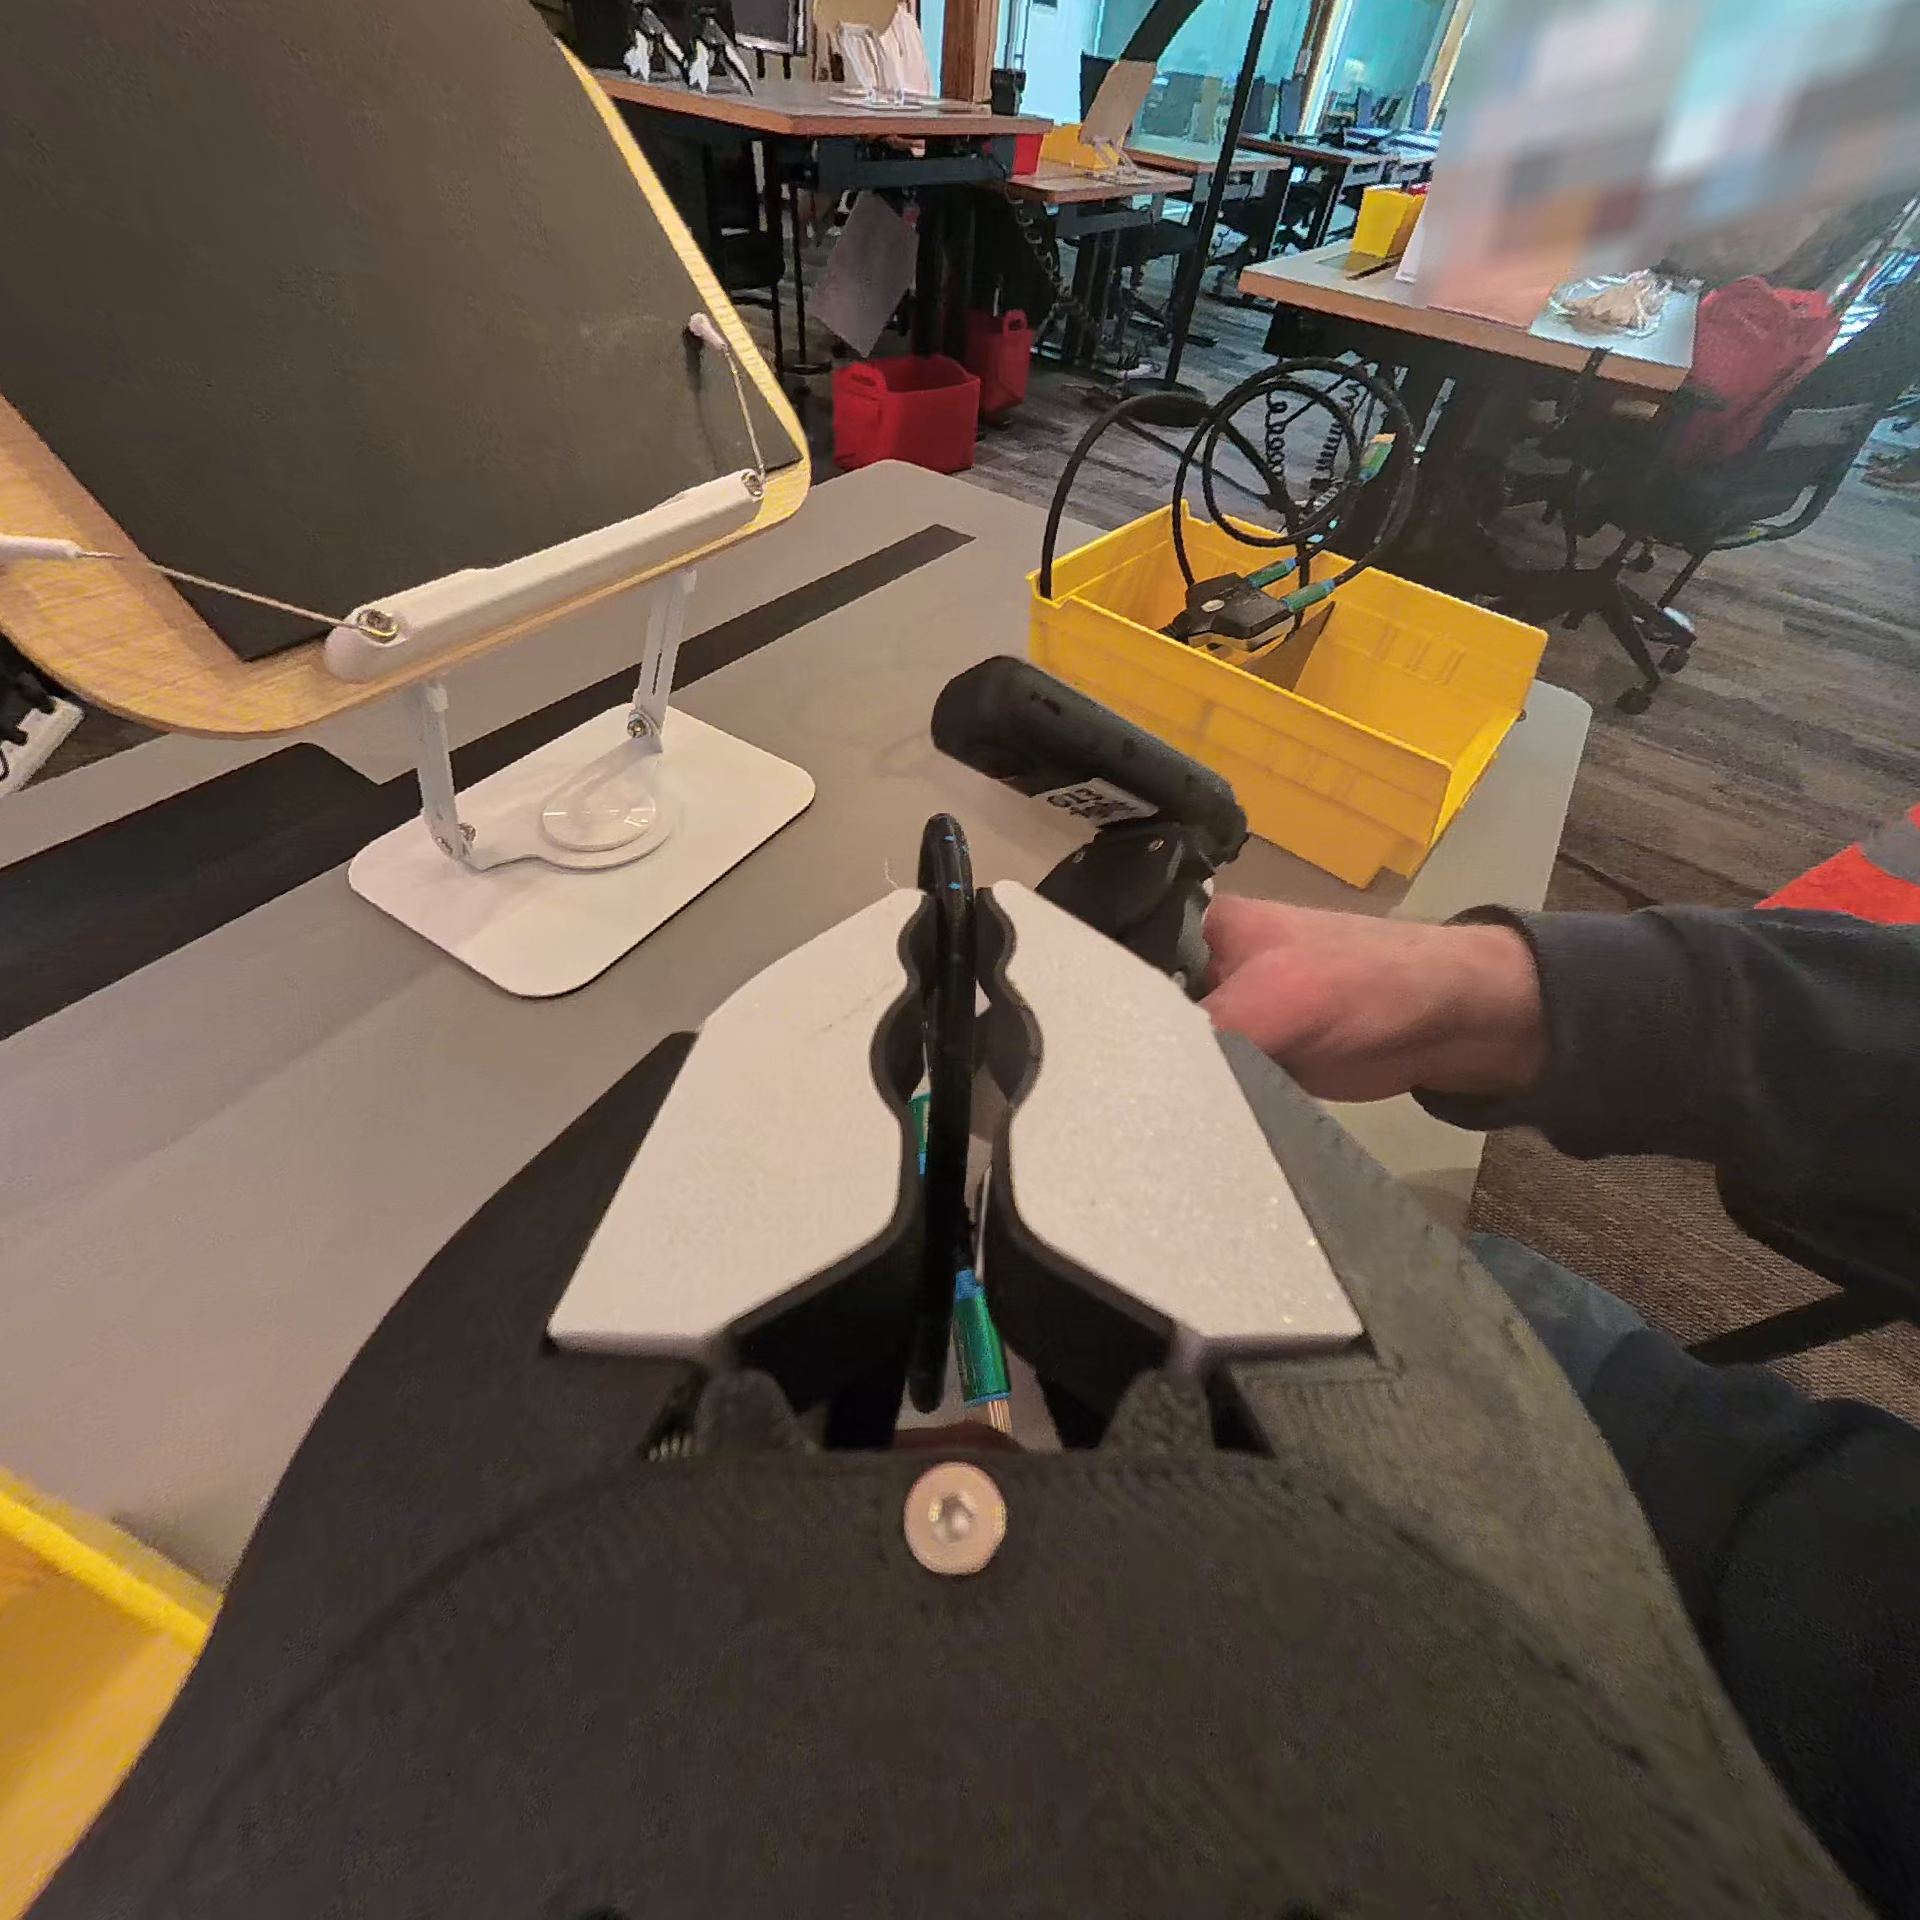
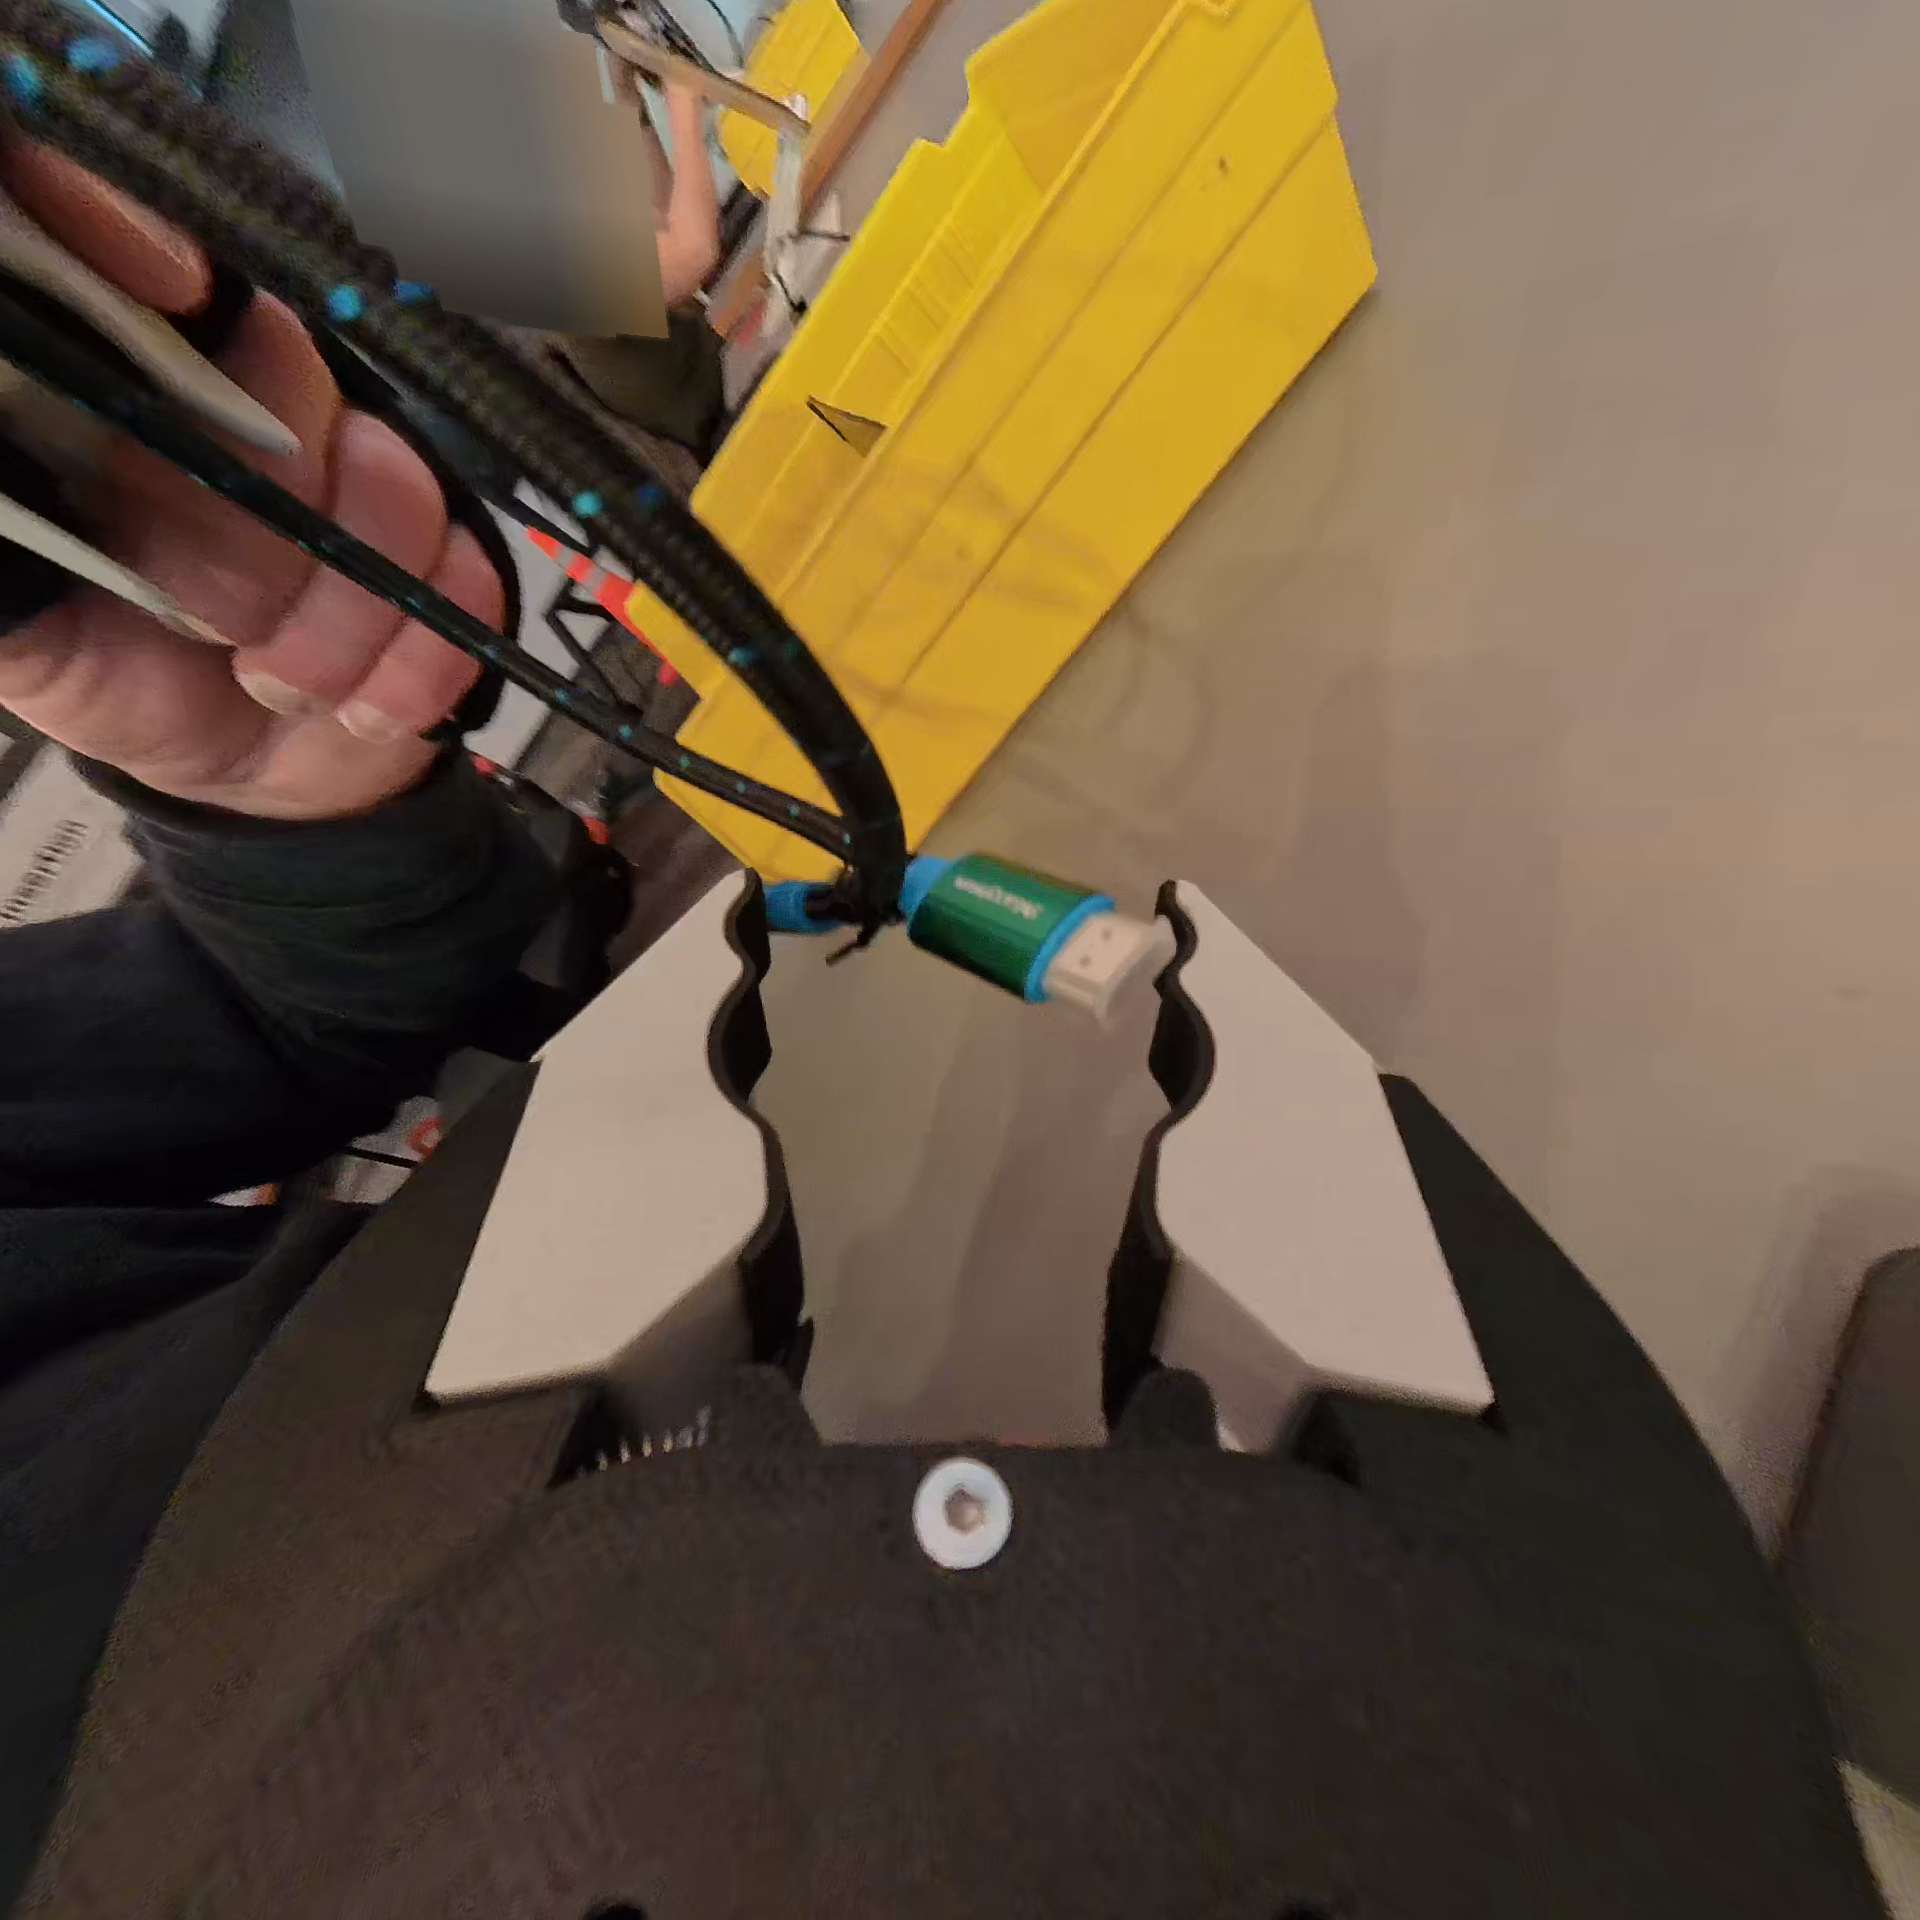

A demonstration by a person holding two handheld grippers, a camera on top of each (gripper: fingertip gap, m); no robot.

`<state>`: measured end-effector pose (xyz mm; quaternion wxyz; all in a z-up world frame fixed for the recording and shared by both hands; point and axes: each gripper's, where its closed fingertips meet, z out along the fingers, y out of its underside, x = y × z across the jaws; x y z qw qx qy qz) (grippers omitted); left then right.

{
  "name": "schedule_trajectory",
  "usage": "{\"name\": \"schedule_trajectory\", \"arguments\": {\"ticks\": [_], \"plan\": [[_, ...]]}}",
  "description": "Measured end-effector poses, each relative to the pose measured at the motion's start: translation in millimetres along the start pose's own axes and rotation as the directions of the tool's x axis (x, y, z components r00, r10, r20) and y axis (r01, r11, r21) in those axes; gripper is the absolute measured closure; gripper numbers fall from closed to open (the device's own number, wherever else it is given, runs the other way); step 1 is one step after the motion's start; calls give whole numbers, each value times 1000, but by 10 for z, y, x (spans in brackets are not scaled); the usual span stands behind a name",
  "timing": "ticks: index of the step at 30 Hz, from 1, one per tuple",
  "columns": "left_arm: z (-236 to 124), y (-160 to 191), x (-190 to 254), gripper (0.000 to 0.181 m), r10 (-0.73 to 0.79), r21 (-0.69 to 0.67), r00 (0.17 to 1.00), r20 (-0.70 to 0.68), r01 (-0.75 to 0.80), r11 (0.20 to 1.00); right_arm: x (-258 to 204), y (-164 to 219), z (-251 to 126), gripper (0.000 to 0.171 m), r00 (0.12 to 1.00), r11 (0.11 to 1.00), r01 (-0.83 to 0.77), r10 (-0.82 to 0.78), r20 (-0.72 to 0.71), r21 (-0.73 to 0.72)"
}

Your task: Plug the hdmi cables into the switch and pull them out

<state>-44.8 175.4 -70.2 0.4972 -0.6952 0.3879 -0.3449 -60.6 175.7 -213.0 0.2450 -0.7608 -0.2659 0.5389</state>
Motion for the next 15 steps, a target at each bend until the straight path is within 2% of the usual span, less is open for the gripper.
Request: {"name": "schedule_trajectory", "arguments": {"ticks": [1,3,6,7,12,15], "plan": [[5,-7,18,175,1,6,1000,-3,-1,1000,-18,-21,0,100,1000,1000,-22,21,21,22],[13,-16,44,175,4,10,1000,-9,-4,1000,-26,-39,-16,118,998,998,-50,48,46,49],[9,-5,20,175,-1,6,1000,-6,1,1000,-19,-117,-91,130,996,991,-71,64,69,115],[5,7,4,175,-11,1,1000,-9,11,1000,-28,-150,-134,141,995,988,-73,62,80,133],[-24,88,-135,173,-35,-38,999,7,35,999,54,-259,-346,147,1000,984,-22,23,-4,177],[-32,148,-168,157,-27,-72,1000,-7,27,997,111,-282,-443,148,993,986,62,-45,-108,152]]}}
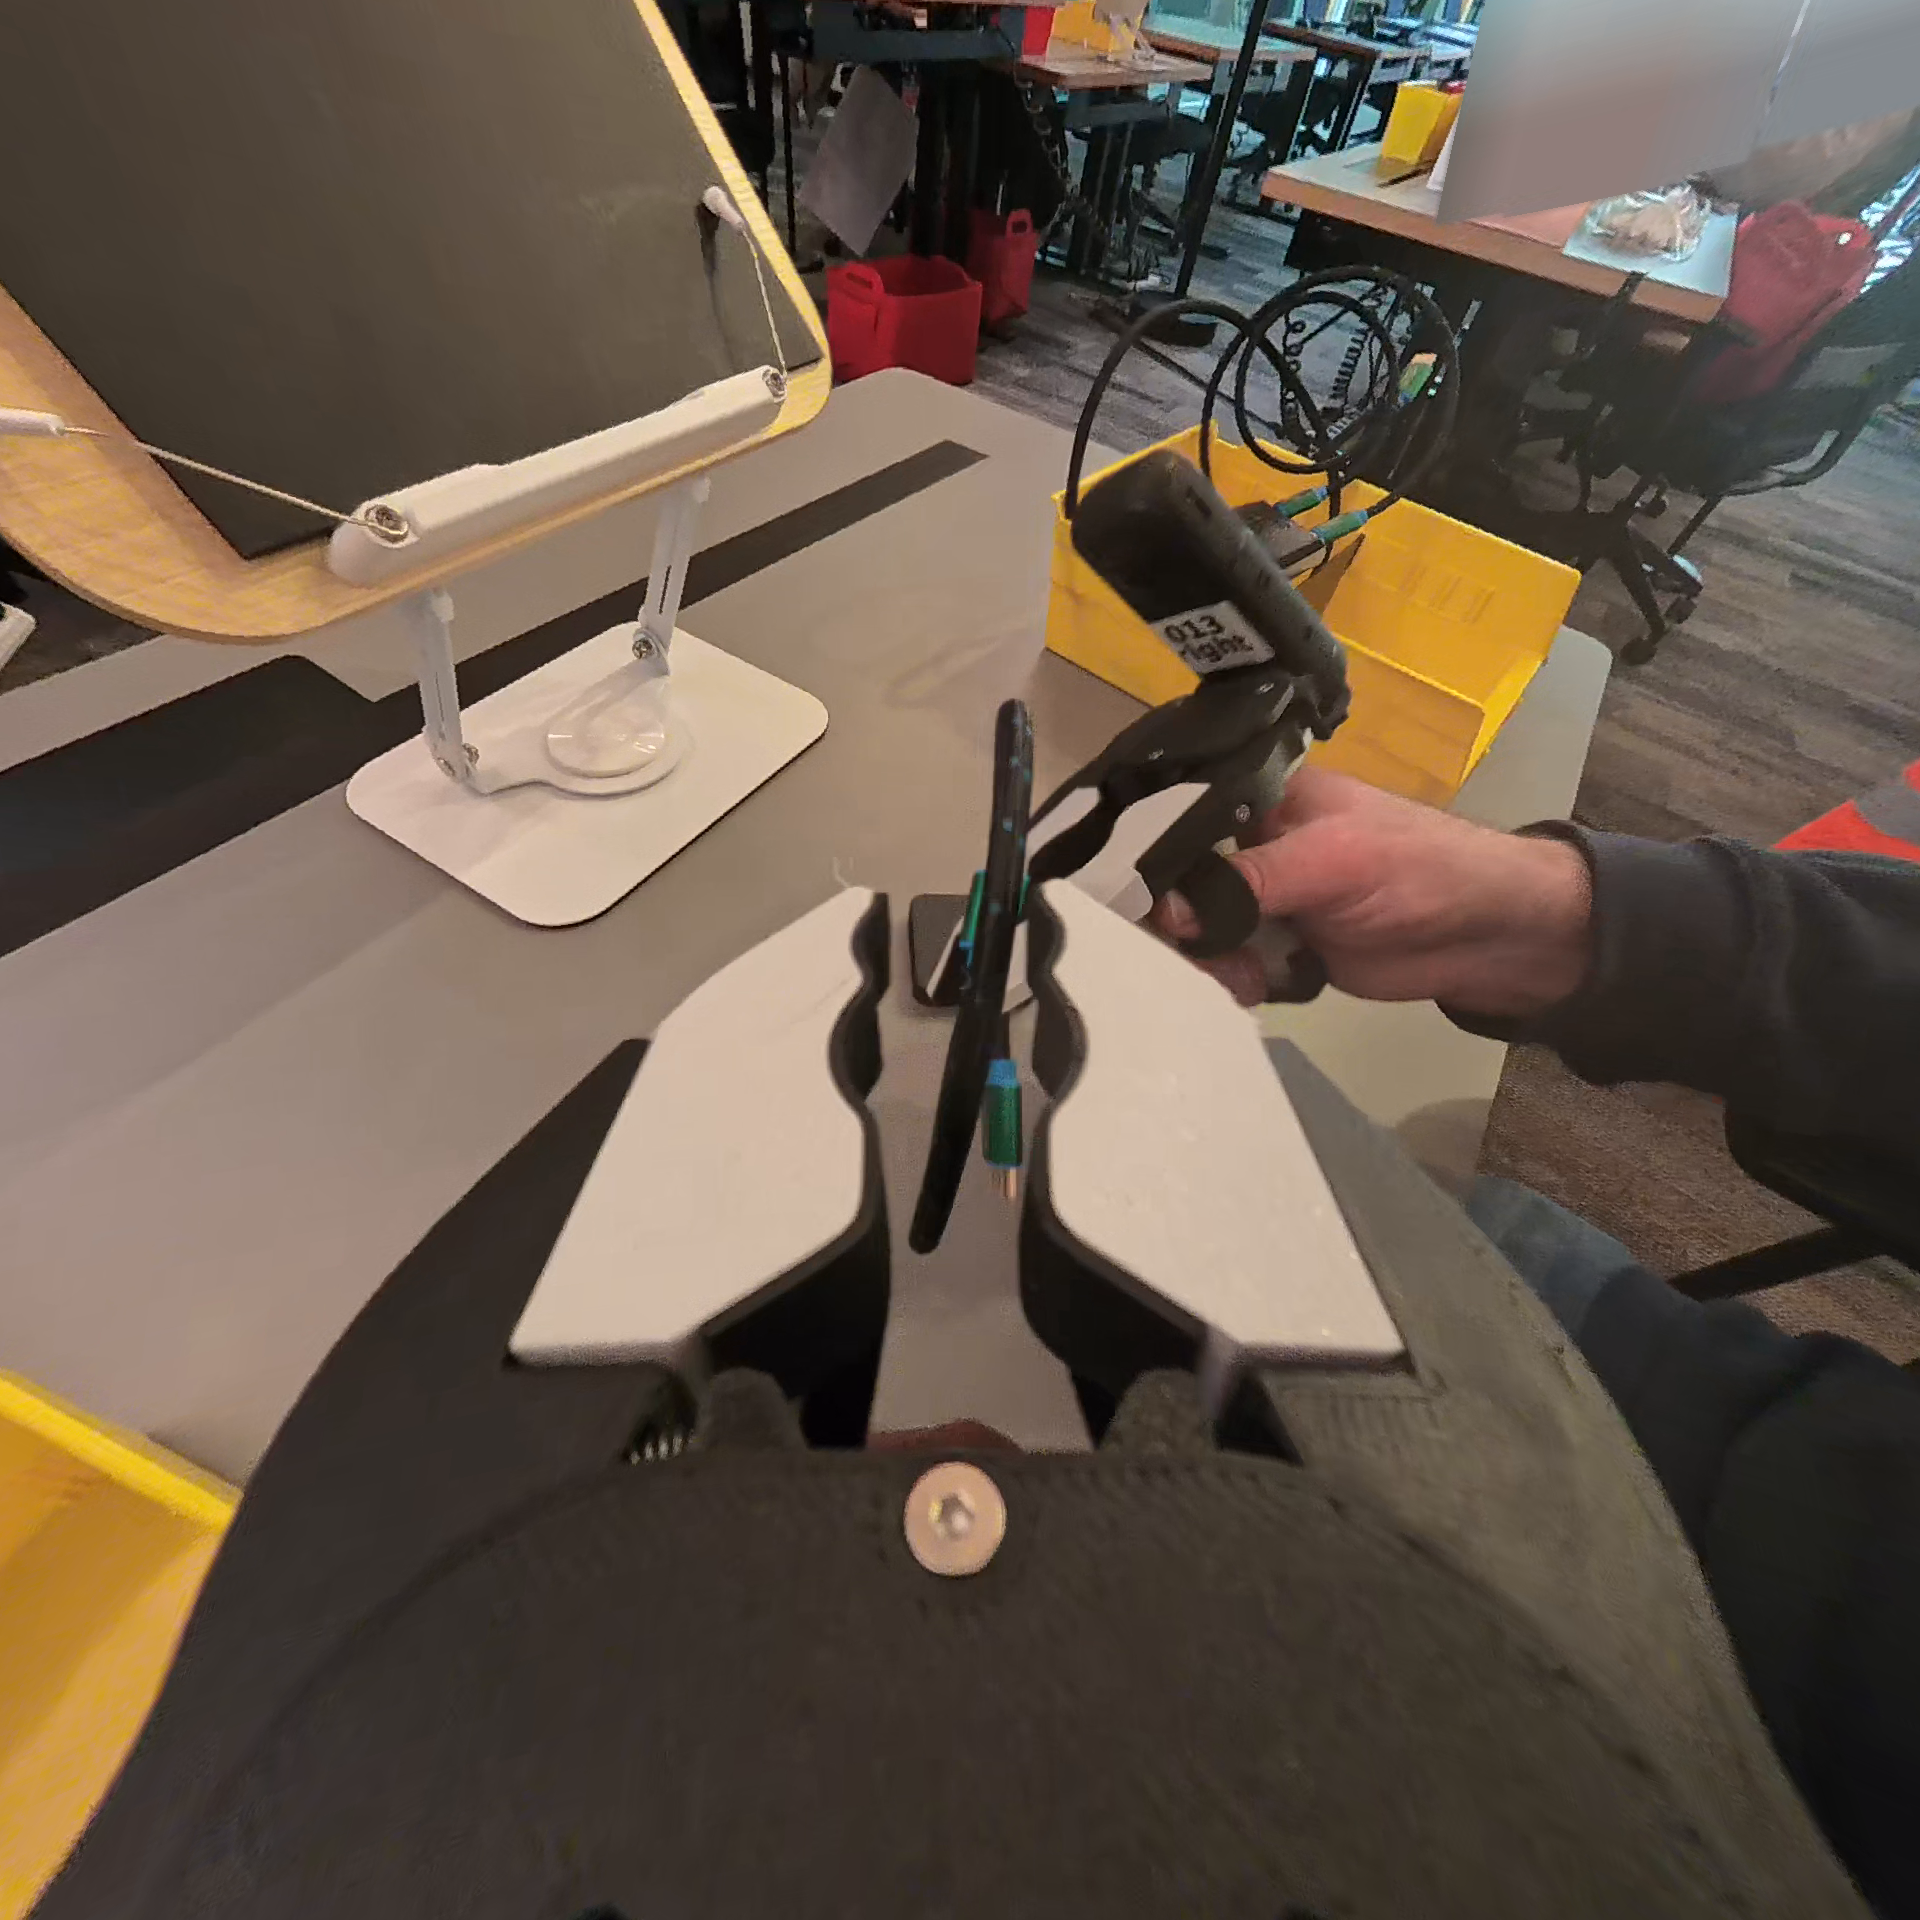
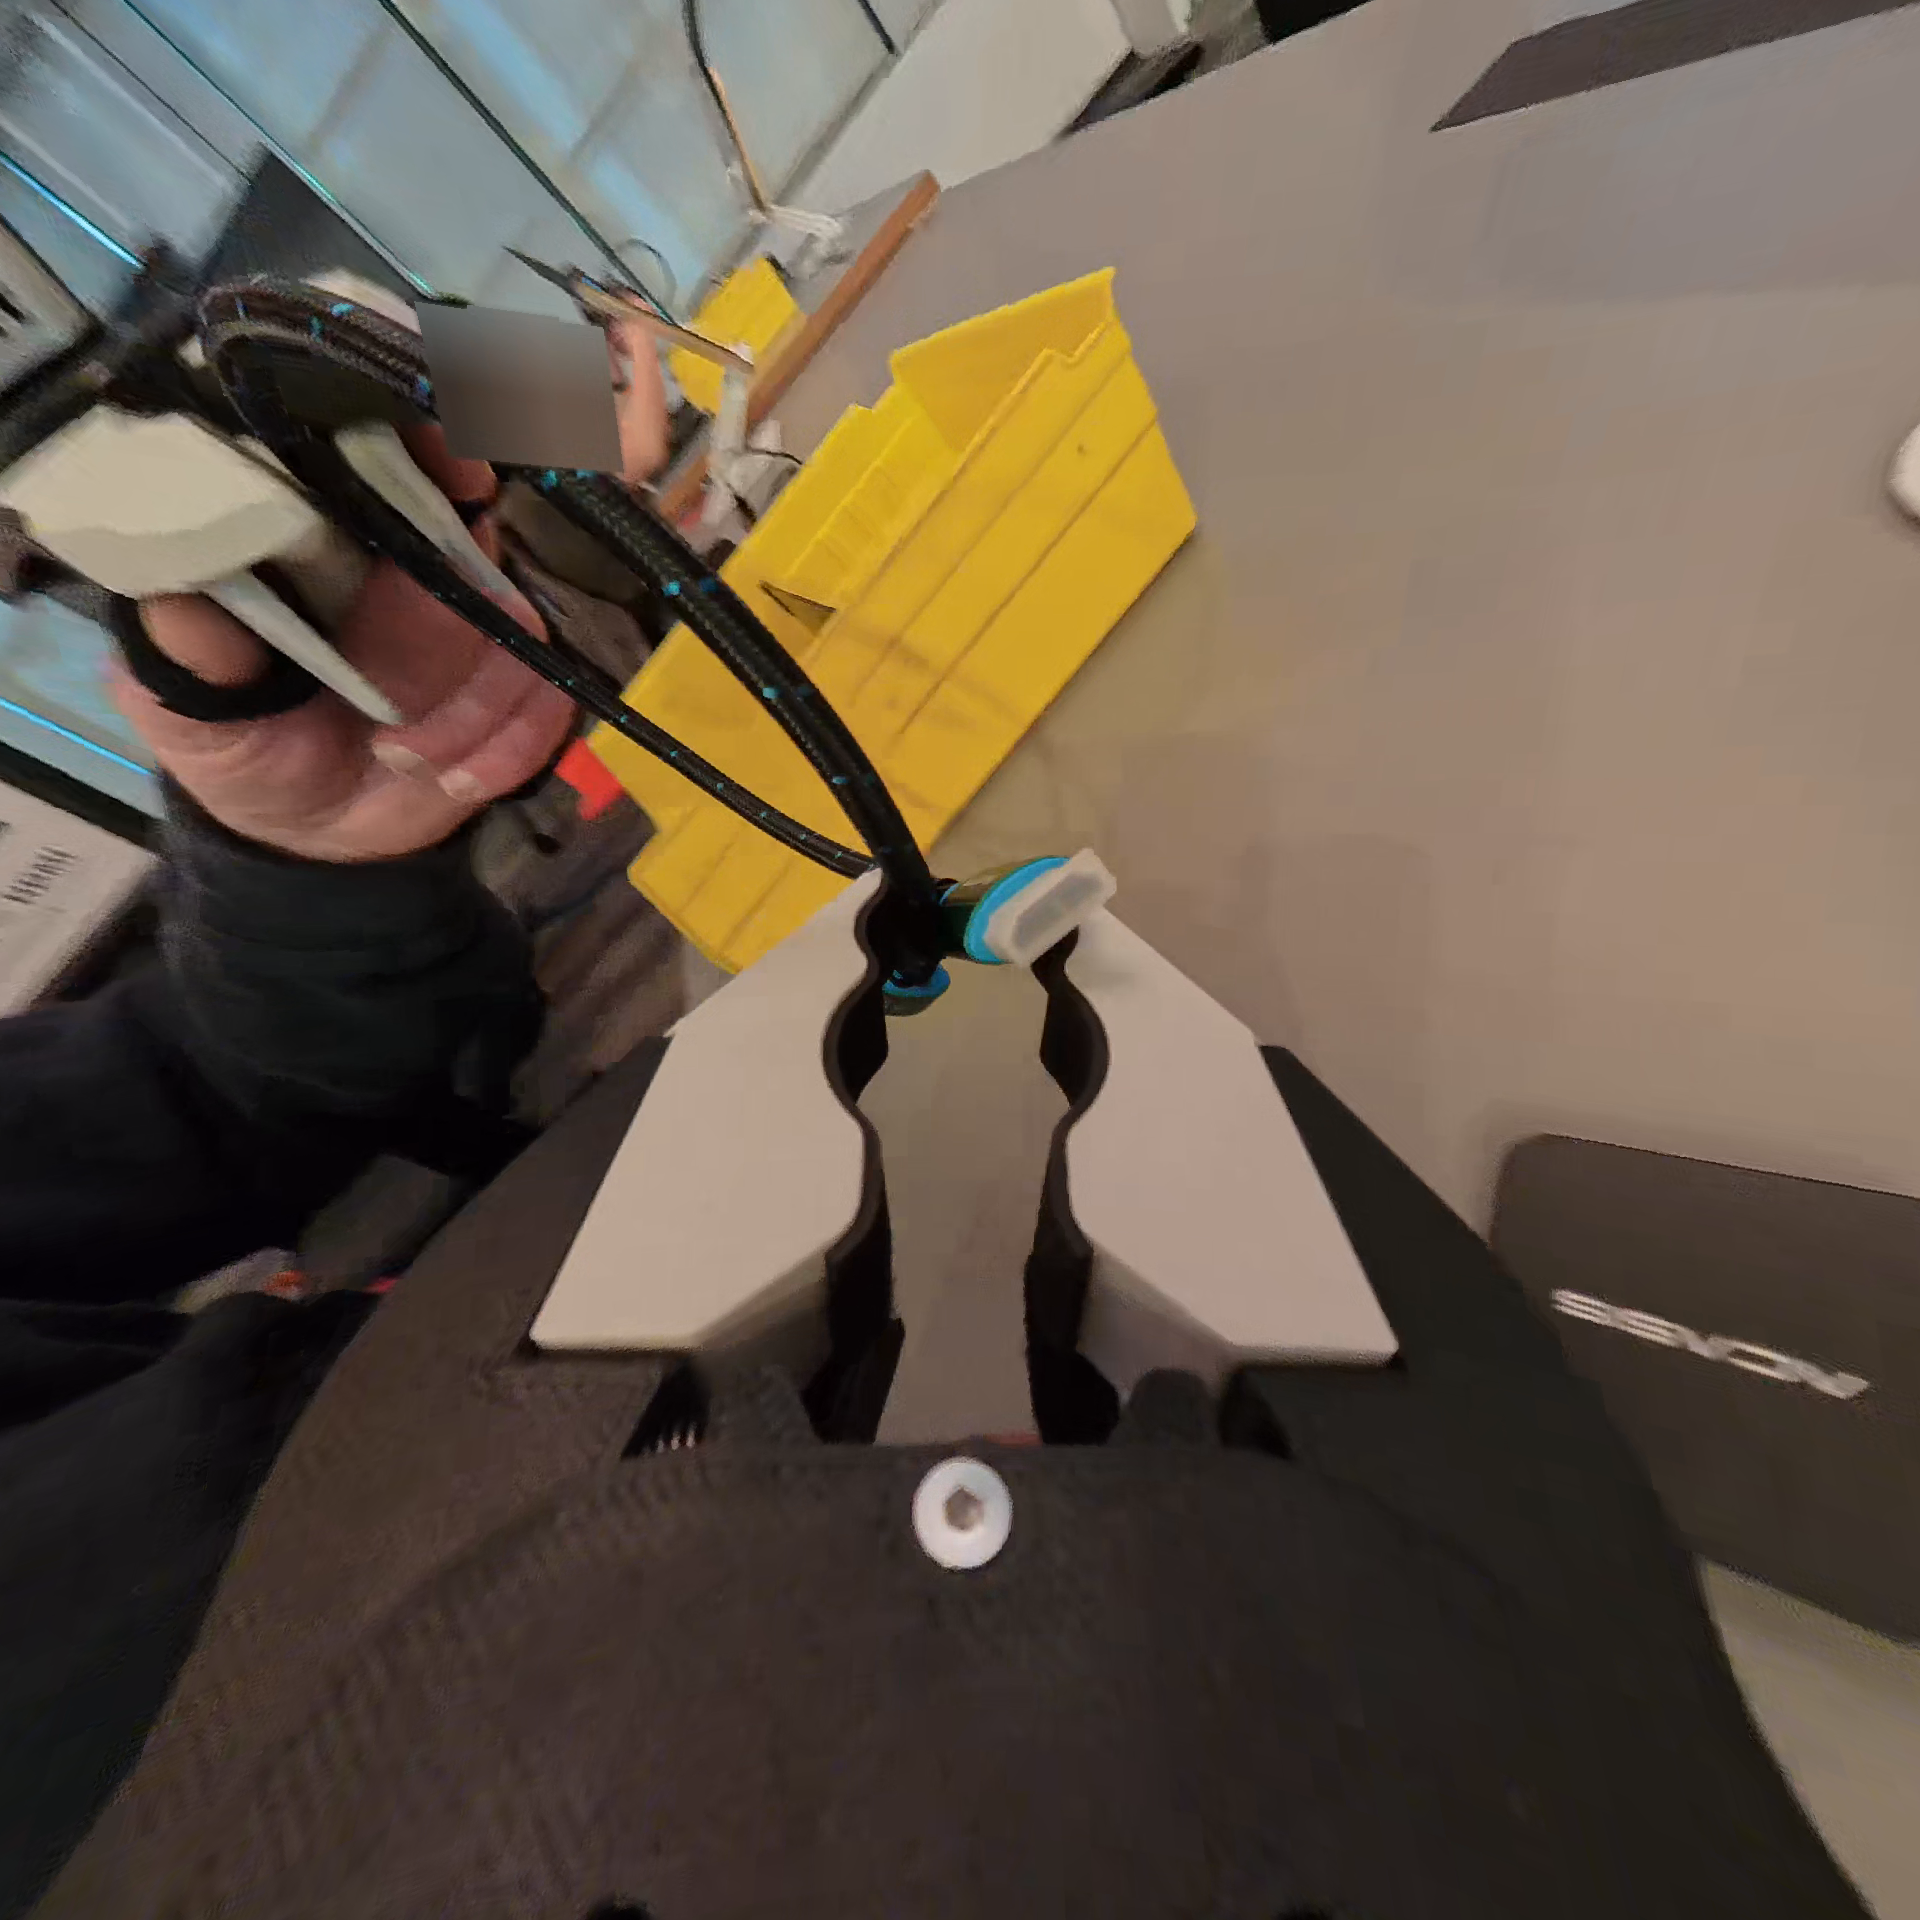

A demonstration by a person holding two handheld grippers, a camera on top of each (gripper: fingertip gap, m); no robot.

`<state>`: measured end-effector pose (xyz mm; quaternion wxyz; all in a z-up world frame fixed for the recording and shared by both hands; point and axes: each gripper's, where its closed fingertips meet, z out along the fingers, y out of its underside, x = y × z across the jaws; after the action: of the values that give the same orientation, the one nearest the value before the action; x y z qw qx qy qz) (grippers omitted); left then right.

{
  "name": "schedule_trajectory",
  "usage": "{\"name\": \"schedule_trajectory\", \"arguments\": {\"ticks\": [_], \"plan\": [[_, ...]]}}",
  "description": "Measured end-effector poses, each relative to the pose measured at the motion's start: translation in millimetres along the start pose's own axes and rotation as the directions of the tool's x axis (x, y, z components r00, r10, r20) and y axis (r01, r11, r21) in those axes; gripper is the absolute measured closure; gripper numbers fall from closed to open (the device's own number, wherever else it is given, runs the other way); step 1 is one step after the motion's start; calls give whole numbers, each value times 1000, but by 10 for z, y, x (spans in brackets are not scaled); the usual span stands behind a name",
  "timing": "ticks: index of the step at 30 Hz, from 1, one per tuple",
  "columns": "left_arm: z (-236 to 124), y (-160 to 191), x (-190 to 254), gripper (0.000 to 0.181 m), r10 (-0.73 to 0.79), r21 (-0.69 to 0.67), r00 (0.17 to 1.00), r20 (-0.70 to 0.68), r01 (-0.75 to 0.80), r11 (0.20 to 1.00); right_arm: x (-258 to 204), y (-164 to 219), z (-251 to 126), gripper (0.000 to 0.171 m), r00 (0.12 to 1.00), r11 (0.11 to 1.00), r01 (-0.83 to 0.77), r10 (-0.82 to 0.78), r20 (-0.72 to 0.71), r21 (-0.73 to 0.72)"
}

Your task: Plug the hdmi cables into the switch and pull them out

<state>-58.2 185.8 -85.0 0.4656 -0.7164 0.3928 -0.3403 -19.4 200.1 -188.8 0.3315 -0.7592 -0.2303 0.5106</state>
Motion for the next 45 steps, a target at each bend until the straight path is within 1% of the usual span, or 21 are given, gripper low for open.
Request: {"name": "schedule_trajectory", "arguments": {"ticks": [4,7,10,12,14,16,17,19,21,24,26,27,30,32,34,35,36,37,40,43,45], "plan": [[-51,-10,9,136,22,-25,999,-27,-23,999,70,-29,-86,148,979,987,140,-149,-136,-74],[-106,-52,109,130,75,-41,995,-66,-78,996,79,-45,-132,148,943,962,233,-260,-206,-145],[-95,14,214,126,190,-122,979,-73,-197,973,116,-25,-177,148,861,897,344,-419,-288,-278],[-40,110,241,125,293,-196,955,-45,-296,935,151,29,-199,149,764,808,417,-560,-321,-417],[48,229,314,125,362,-260,931,-53,-363,895,113,72,-168,149,697,734,459,-646,-310,-500],[146,376,361,128,411,-329,909,-63,-408,852,27,109,-99,149,674,698,483,-682,-284,-528],[187,447,340,132,441,-369,896,-51,-428,825,-19,125,-66,148,669,687,492,-691,-271,-535],[241,537,314,150,477,-404,878,-40,-451,796,-95,140,-20,148,659,667,511,-709,-252,-542],[262,542,301,174,459,-392,888,-24,-430,813,-121,134,-9,148,635,647,526,-731,-250,-552],[235,503,252,175,420,-368,907,-3,-392,843,-146,55,-2,145,630,665,551,-728,-271,-504],[203,434,160,175,376,-332,926,48,-340,880,-154,-26,-33,123,669,718,539,-682,-294,-441],[191,405,133,175,347,-306,936,53,-315,898,-146,-62,-67,116,685,740,530,-661,-305,-414],[146,304,63,175,234,-209,971,57,-217,954,-106,-43,-143,111,735,781,503,-612,-291,-371],[128,242,94,176,157,-140,988,6,-155,978,-60,9,-152,109,762,801,483,-583,-281,-353],[113,193,79,175,108,-94,994,-3,-107,990,-72,59,-116,114,802,828,463,-544,-249,-317],[110,182,82,175,93,-82,996,-12,-94,992,-85,77,-101,125,816,835,457,-531,-230,-306],[105,173,88,175,84,-71,996,-21,-85,994,-111,83,-96,145,823,838,461,-527,-211,-293],[97,163,93,175,74,-61,997,-29,-76,995,-120,61,-102,151,821,838,471,-531,-210,-276],[71,157,77,175,50,-49,998,-48,-53,997,-152,17,-143,152,808,826,494,-551,-208,-270],[62,196,88,175,52,-67,995,-86,-57,996,-150,14,-193,152,755,778,537,-615,-228,-326],[53,198,130,167,62,-75,991,-119,-71,995,-157,-1,-223,153,702,734,573,-669,-244,-364]]}}
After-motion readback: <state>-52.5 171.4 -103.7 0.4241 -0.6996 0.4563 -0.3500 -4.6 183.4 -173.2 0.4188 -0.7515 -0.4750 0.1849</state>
